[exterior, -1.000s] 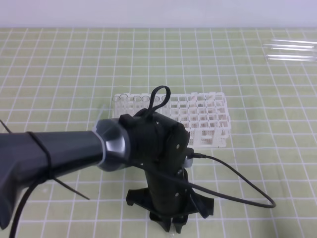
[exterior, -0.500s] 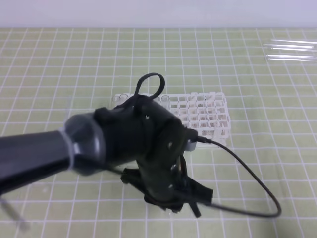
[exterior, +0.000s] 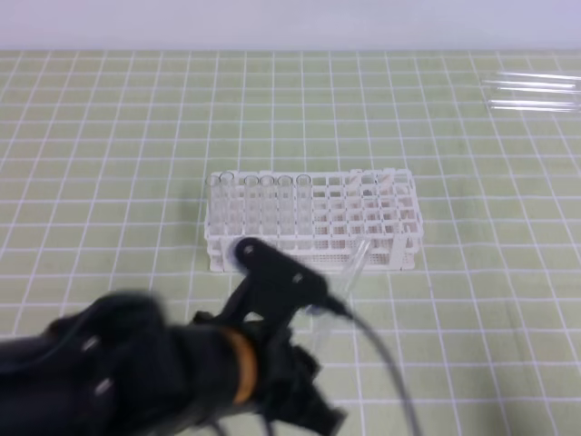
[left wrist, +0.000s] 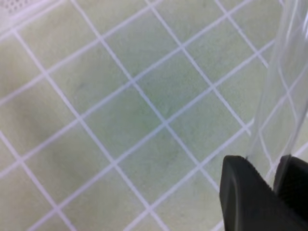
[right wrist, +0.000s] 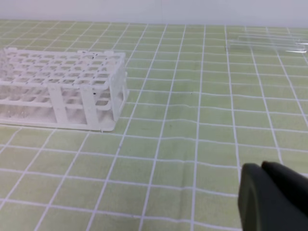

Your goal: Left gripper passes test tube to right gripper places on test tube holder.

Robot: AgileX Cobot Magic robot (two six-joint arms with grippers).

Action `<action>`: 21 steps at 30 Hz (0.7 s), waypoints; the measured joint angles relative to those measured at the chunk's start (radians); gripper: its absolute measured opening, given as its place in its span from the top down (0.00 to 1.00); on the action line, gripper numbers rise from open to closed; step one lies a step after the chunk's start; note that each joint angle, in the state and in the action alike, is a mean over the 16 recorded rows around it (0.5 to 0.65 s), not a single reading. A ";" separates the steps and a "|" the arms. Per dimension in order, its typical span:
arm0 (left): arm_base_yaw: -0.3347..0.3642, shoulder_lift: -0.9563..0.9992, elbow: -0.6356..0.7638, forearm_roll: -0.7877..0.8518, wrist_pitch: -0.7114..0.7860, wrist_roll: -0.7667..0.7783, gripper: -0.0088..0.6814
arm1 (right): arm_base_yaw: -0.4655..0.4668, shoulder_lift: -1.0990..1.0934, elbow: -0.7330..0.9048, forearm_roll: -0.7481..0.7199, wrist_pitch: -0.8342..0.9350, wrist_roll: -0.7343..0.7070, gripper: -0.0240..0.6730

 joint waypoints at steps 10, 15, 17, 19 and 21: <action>-0.004 -0.197 0.276 0.261 -0.295 -0.005 0.89 | 0.000 0.000 0.000 0.000 0.000 -0.001 0.98; -0.003 -0.245 0.329 0.322 -0.381 -0.012 0.89 | 0.000 0.000 0.000 0.000 0.000 -0.001 0.99; -0.003 -0.254 0.336 0.326 -0.404 -0.015 0.89 | 0.000 0.000 0.000 0.000 0.000 -0.002 0.99; -0.003 -0.258 0.339 0.327 -0.427 -0.019 0.90 | 0.000 0.000 0.000 0.000 0.000 -0.002 0.99; -0.003 -0.258 0.340 0.325 -0.444 -0.022 0.89 | 0.000 0.000 0.000 0.000 0.000 -0.002 0.99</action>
